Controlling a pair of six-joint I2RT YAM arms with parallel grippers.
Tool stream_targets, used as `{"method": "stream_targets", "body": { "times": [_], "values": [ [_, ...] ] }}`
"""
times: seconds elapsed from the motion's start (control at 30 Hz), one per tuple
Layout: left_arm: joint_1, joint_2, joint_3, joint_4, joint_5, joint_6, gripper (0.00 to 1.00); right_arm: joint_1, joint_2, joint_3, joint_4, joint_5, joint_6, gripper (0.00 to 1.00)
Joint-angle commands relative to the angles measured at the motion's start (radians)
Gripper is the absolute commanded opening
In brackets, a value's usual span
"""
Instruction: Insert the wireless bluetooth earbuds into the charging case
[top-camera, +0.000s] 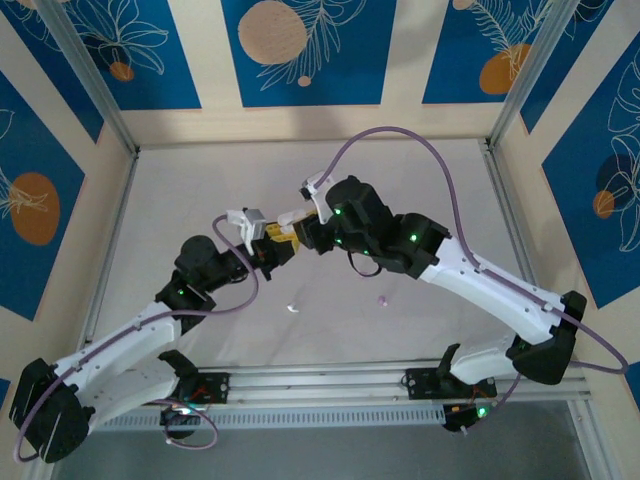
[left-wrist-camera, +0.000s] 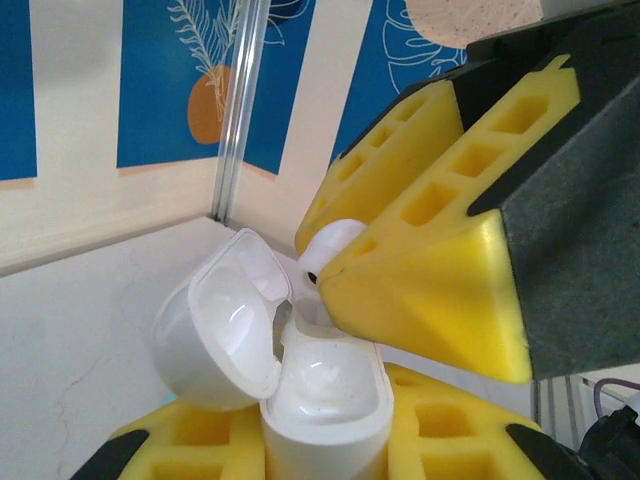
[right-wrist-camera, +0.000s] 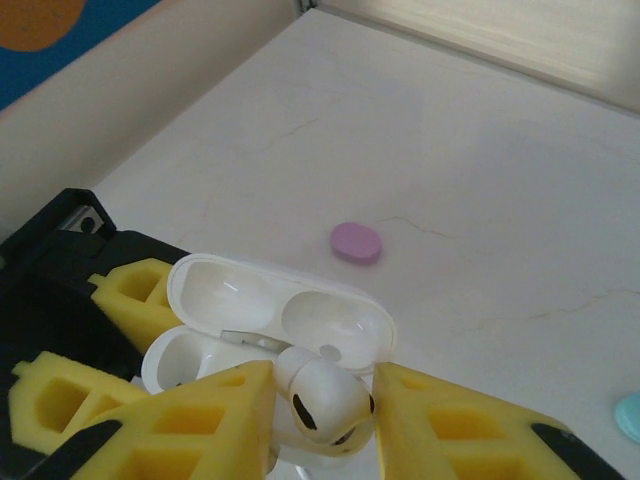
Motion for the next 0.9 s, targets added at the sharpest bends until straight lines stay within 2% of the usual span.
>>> {"method": "stream_targets", "body": {
  "times": [0.0, 0.2, 0.47, 0.57, 0.7, 0.87],
  "values": [
    [-0.005, -0.021, 0.042, 0.083, 0.009, 0.014, 0.17, -0.022, -0.021, -0.019, -0.017, -0.126, 0.041, 0.35],
    [-0.005, -0.021, 0.044, 0.089, 0.048, 0.03, 0.17, -0.066, -0.024, -0.008, -0.007, -0.22, 0.118, 0.44],
    [-0.005, -0.021, 0.045, 0.067, 0.049, 0.052, 0.17, -0.17, -0.088, -0.035, 0.084, -0.459, 0.249, 0.64],
    [-0.005, -0.022, 0.045, 0.062, 0.053, 0.056, 0.17, -0.194, -0.103, -0.033, 0.088, -0.489, 0.277, 0.66],
    [-0.005, -0.026, 0.045, 0.055, 0.051, 0.061, 0.17, -0.207, -0.109, -0.032, 0.076, -0.486, 0.295, 0.64],
    [-0.005, -0.029, 0.048, 0.054, 0.052, 0.064, 0.17, -0.213, -0.085, -0.032, 0.036, -0.464, 0.294, 0.42]
  ]
}}
